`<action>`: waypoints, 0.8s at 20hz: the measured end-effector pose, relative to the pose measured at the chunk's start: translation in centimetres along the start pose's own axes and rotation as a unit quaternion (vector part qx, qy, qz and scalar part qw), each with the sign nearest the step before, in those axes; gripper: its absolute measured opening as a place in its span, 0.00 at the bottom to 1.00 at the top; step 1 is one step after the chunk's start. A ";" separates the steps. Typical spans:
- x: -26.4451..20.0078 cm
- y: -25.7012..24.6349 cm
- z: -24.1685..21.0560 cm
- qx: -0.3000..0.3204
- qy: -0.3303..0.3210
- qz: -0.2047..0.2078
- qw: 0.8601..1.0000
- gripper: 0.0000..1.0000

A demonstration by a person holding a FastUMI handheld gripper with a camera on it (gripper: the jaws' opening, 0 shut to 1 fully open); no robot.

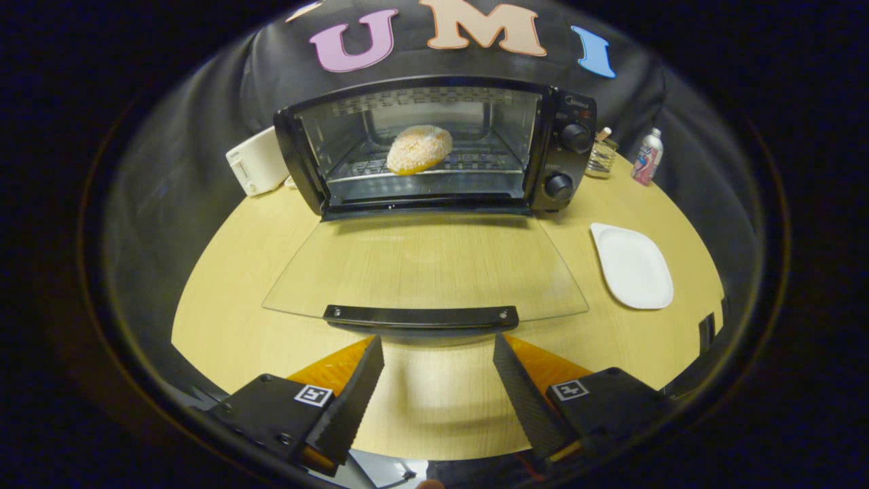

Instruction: Open the toaster oven, put the food inside, and close the toaster oven door.

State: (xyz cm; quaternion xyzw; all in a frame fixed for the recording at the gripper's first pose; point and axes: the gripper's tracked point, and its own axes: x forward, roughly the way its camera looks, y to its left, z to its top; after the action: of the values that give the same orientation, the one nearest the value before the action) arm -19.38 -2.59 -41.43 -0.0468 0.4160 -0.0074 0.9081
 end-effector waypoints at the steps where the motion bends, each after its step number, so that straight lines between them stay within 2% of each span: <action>1: -0.4 0.1 0.6 0.000 -0.009 0.000 1.000 1.00; 10: -3.3 0.4 8.3 0.013 -0.105 0.006 0.994 1.00; 16: -2.4 1.4 13.7 0.040 -0.150 0.020 0.988 1.00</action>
State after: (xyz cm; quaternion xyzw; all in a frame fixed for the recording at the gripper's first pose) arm -10.68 -0.03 -30.82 -0.0024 0.2748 0.0015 0.9615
